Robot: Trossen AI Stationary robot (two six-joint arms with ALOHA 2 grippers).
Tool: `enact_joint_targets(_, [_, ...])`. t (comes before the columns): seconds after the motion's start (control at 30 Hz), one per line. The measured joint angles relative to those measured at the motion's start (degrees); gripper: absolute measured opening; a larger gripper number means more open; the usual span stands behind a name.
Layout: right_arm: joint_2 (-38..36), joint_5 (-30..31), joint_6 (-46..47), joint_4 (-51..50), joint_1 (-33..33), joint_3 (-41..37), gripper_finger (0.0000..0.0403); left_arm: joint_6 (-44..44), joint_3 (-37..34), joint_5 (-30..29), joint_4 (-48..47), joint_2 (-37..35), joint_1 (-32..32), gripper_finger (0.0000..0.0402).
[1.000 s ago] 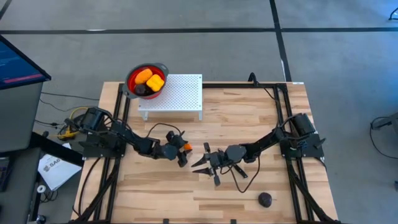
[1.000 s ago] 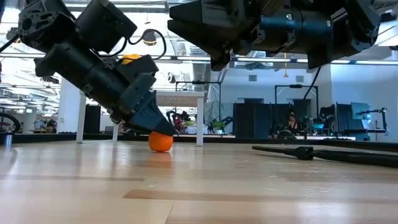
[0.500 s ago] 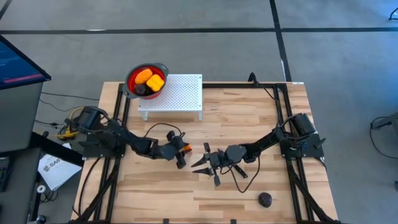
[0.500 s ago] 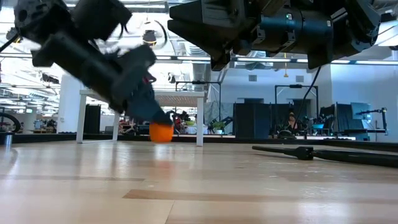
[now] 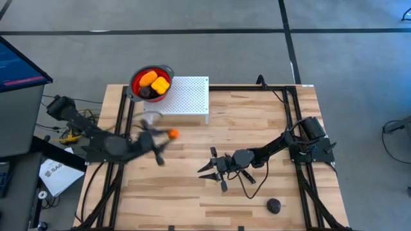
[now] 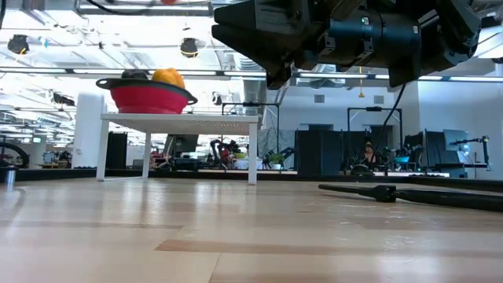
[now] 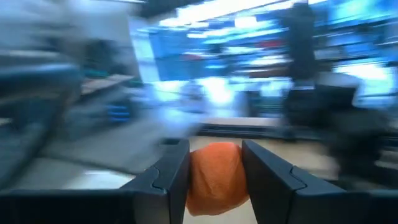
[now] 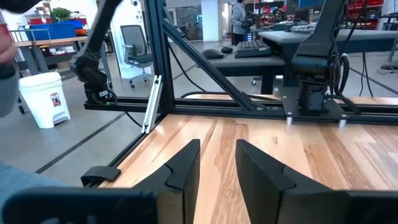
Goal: Pick & Place Fruit
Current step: Put the orange into the red strainer bowl on the shelf
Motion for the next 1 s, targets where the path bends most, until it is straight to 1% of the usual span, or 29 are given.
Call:
enact_joint_targets(0.07, [0.0,0.0,0.0,0.0,0.0,0.0,0.0098,8.1,1.4,-11.4,-0.1,-3.8,-1.0,0.0128])
enact_joint_targets(0.13, [0.0,0.0,0.0,0.0,0.0,0.0,0.0098,16.6,3.3,-21.8,0.0,-7.0,-0.4,0.0128])
enact_joint_targets(0.17, [0.0,0.0,0.0,0.0,0.0,0.0,0.0098,20.9,4.3,-26.2,0.1,-8.3,0.5,0.0128])
enact_joint_targets(0.2, [0.0,0.0,0.0,0.1,-0.1,0.0,0.0098,24.8,5.3,-29.0,0.1,-9.6,1.6,0.0128])
enact_joint_targets(0.23, [0.0,0.0,0.0,0.2,-0.2,0.0,0.0098,27.9,6.2,-29.2,0.2,-11.0,3.3,0.0128])
enact_joint_targets(0.4, [0.0,0.0,0.5,0.5,-0.4,0.0,0.0098,35.0,7.6,-29.4,0.2,-18.5,11.1,0.0128])
enact_joint_targets(0.5, [0.0,0.0,0.6,0.5,-0.4,0.0,0.0098,35.3,7.6,-29.5,0.2,-22.3,16.0,0.0128])
enact_joint_targets(0.57, [0.0,0.0,0.6,0.5,-0.4,0.0,0.0098,35.3,7.3,-29.5,0.2,-24.2,17.6,0.0127])
enact_joint_targets(0.7, [0.0,0.0,0.6,0.5,-0.5,0.0,0.0098,34.3,5.0,-28.6,0.1,-25.7,18.5,0.0126])
enact_joint_targets(0.87, [0.0,0.0,0.6,0.9,-0.9,0.0,0.0098,29.7,-0.2,-27.8,0.1,-24.0,17.8,0.0129])
enact_joint_targets(0.93, [0.0,0.0,0.6,0.9,-0.9,0.1,0.0098,26.8,-2.4,-26.7,0.0,-22.7,17.8,0.013])
enact_joint_targets(1.0, [0.0,0.0,0.6,0.9,-1.0,0.5,0.0098,23.0,-3.8,-23.9,0.0,-21.1,17.8,0.013])
